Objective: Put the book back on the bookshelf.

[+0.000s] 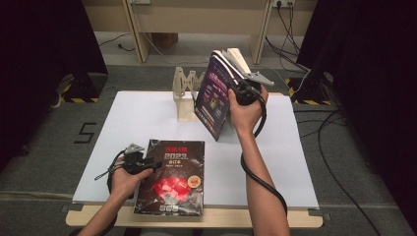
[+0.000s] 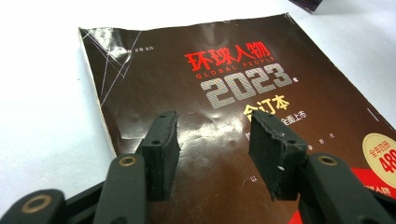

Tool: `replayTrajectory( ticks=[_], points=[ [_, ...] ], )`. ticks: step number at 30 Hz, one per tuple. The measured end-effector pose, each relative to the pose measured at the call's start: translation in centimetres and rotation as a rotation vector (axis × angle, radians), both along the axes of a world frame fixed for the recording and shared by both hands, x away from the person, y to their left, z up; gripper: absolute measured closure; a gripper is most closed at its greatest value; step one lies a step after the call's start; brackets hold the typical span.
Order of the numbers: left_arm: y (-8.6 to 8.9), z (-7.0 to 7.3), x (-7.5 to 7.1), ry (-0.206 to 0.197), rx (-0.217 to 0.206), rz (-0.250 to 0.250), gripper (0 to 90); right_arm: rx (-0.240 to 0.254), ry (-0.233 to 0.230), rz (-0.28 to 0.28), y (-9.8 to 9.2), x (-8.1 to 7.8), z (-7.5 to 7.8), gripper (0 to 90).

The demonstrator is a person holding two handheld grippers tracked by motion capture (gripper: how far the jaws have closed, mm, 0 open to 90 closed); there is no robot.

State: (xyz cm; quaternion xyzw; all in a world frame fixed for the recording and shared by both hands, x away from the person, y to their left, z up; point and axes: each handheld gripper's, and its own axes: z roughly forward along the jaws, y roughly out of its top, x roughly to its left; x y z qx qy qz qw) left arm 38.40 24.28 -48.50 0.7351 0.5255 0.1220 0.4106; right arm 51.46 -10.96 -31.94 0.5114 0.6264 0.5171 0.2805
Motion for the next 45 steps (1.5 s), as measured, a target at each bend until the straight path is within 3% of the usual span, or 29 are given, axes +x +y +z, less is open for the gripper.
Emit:
replayTrajectory(
  ticks=[19,30,35,40,42,45],
  points=[
    [-0.1,0.1,0.1,0.0,-0.003,-0.007,51.6,0.01,0.067,0.003,0.6,1.8,0.6,70.1],
    [-0.2,0.0,0.1,0.0,-0.001,-0.003,51.7,-0.004,0.116,0.01,1.0,2.2,0.9,84.1],
    [-0.1,0.0,0.1,0.0,0.002,-0.007,51.7,0.032,0.066,0.019,1.4,1.7,0.9,84.5],
    [0.0,0.0,0.1,-0.001,-0.004,-0.007,51.7,0.039,-0.021,-0.011,1.9,1.3,1.6,84.5],
    [0.0,-0.1,0.1,-0.001,-0.002,-0.008,51.7,0.032,-0.062,-0.03,2.1,1.3,1.6,84.5],
    [0.0,0.0,0.1,0.001,-0.001,-0.013,51.8,0.008,-0.071,-0.045,2.6,1.6,1.1,84.4]
  ],
)
